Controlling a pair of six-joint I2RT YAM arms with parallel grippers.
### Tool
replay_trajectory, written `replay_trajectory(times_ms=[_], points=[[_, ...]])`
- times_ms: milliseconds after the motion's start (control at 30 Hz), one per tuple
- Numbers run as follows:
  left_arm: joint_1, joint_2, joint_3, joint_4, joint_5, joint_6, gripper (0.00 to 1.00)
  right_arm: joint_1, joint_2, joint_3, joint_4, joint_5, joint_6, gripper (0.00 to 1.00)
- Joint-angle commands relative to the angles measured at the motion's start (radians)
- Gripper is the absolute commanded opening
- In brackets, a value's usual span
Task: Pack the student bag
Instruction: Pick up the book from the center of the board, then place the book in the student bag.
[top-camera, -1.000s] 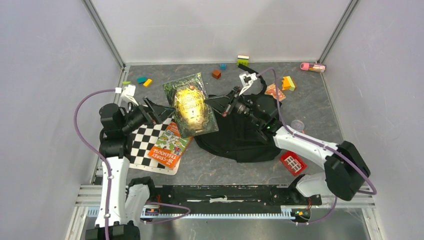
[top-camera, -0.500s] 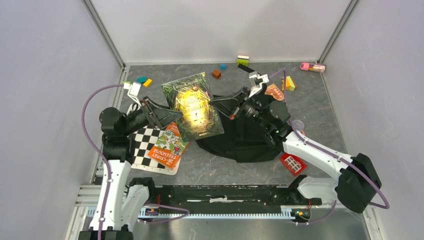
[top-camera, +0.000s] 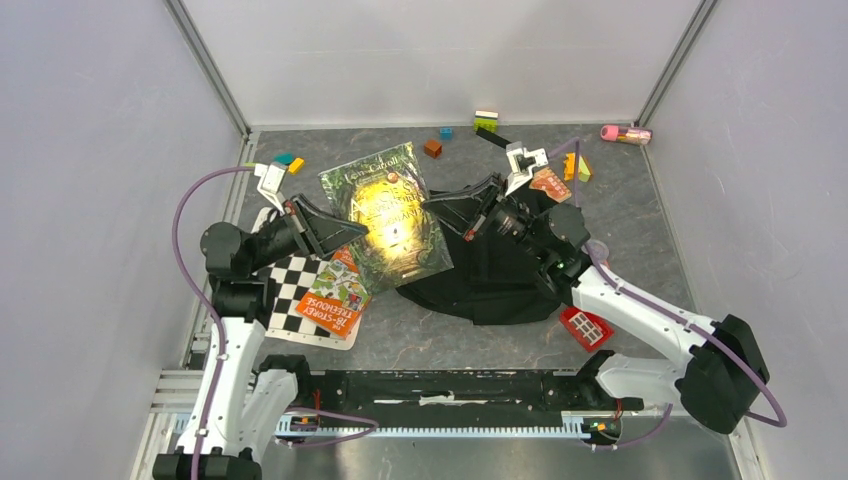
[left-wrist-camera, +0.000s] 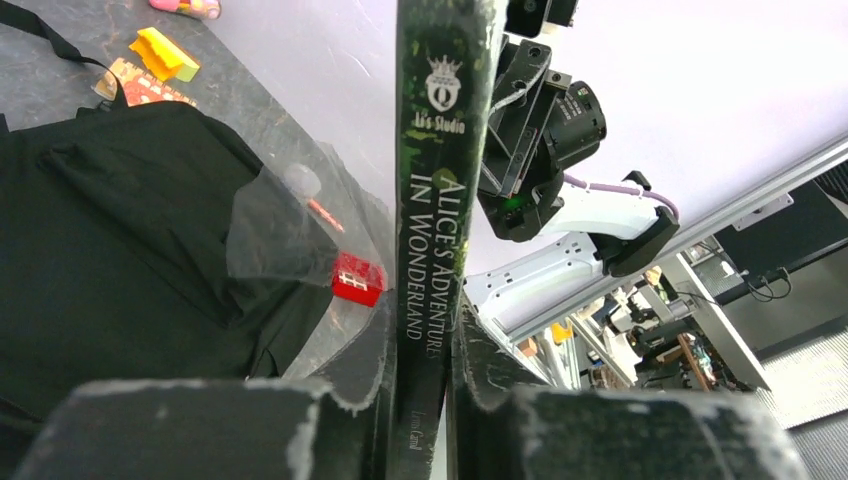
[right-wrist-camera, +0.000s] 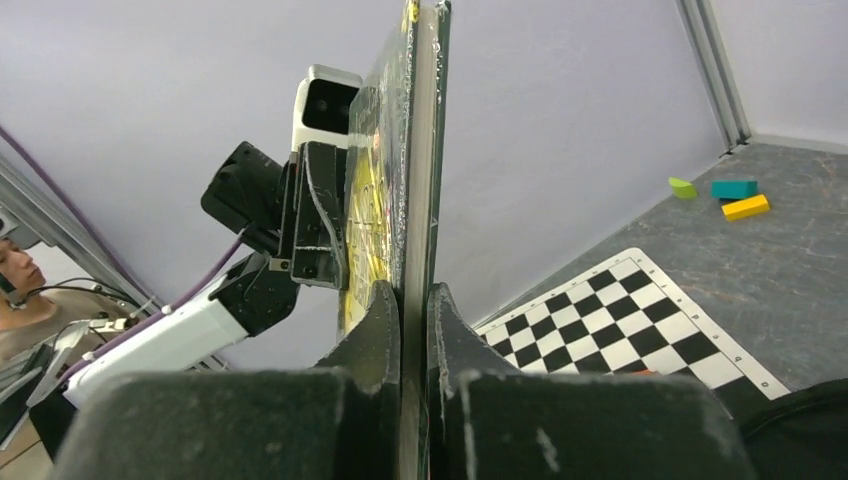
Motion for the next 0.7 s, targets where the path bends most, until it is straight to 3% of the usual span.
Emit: replay_trajectory(times_ms=[0,67,133,233,333,500,667], points=[[-0.008,-0.015,0.001,0.035,-0.007,-0.035,0.02,0.004,-0.037,0.018,-0.035,0.063,-0.107,0.01],[-0.006,-0.012,0.019,-0.02,-0.047,0.021,0.02,0.004,-0.057,0.016,-0.117,0.084,-0.178,0.33],[-0.005,0.004,0.058,-0.117,-0.107,0.112,0.02,0.004,-0.095,0.008,-0.218,0.126,-0.251,0.58],[-0.003,0.054,0.139,-0.28,-0.233,0.27,0.02,0.004,-0.153,-0.016,-0.361,0.228,-0.362,0.81],[-0.001,0.126,0.222,-0.444,-0.466,0.406,0.02,0.004,-0.185,-0.033,-0.496,0.329,-0.476,0.89],[-0.001,0.27,0.316,-0.596,-0.853,0.547,0.02,0.017,-0.136,-0.036,-0.629,0.351,-0.601,0.9],[0.011,0.325,0.224,-0.489,-0.909,0.636,0.02,0.115,-0.025,0.001,-0.669,0.345,-0.671,0.9]])
